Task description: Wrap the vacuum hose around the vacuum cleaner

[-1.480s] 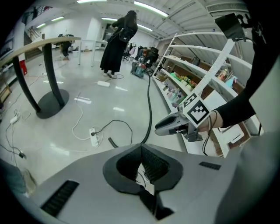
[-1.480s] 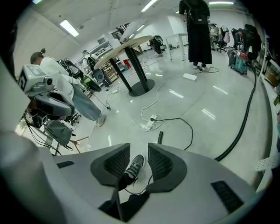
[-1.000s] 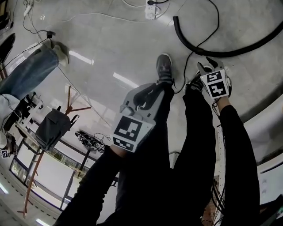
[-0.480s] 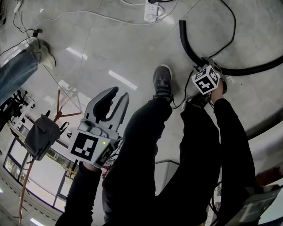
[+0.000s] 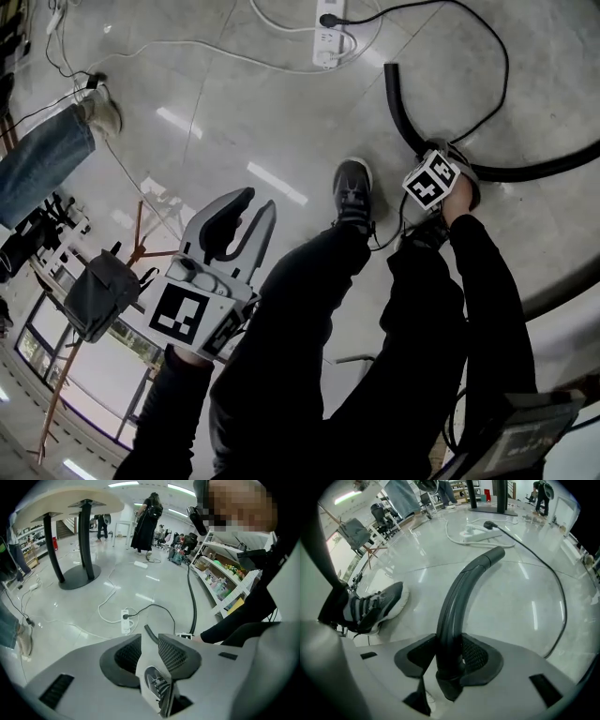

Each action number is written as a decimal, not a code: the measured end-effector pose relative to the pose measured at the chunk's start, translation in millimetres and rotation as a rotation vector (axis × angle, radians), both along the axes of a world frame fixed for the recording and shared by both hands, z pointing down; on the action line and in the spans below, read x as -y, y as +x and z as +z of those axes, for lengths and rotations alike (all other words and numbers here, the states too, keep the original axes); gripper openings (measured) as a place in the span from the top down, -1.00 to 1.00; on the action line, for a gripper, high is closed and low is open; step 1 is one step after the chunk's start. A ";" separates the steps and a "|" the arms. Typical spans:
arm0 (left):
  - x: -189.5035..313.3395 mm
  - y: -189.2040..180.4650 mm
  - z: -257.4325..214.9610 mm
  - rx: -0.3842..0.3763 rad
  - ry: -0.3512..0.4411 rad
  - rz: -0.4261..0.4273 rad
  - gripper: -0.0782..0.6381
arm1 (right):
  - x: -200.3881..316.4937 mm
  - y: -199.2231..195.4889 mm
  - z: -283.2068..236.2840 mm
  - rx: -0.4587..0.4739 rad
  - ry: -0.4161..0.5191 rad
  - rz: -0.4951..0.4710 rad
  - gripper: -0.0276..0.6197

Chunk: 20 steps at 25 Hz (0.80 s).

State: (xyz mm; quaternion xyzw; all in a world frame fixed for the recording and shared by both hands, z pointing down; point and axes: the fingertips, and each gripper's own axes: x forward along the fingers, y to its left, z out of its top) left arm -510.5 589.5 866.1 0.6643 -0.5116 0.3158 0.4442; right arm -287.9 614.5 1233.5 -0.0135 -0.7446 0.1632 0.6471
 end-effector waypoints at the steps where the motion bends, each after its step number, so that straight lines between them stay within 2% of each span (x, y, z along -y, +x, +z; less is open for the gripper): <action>1: 4.1 7.4 -5.9 -0.005 0.003 0.010 0.48 | 3.6 -0.6 -14.1 0.020 0.001 0.012 0.38; 4: 7.1 36.1 -37.3 -0.033 0.010 0.040 0.48 | 4.7 6.3 -78.4 0.097 -0.002 0.050 0.38; 7: 9.6 66.7 -88.6 -0.070 0.015 0.062 0.48 | 5.2 24.2 -168.3 0.173 -0.016 0.102 0.39; 10: 32.3 95.1 -146.7 -0.109 0.076 0.098 0.48 | 32.5 46.4 -263.2 0.240 0.025 0.150 0.39; 12: 48.0 115.2 -193.9 -0.145 0.104 0.119 0.48 | 43.6 60.5 -332.7 0.283 0.044 0.162 0.39; 15: 48.8 156.8 -285.9 -0.199 0.086 0.145 0.48 | 26.8 91.9 -451.7 0.331 0.011 0.172 0.39; 18: 37.1 205.2 -374.7 -0.215 0.075 0.218 0.48 | 7.6 129.4 -556.6 0.364 -0.016 0.201 0.39; 20: 37.4 233.2 -417.8 -0.214 0.096 0.271 0.48 | 14.3 149.5 -606.4 0.397 -0.002 0.226 0.39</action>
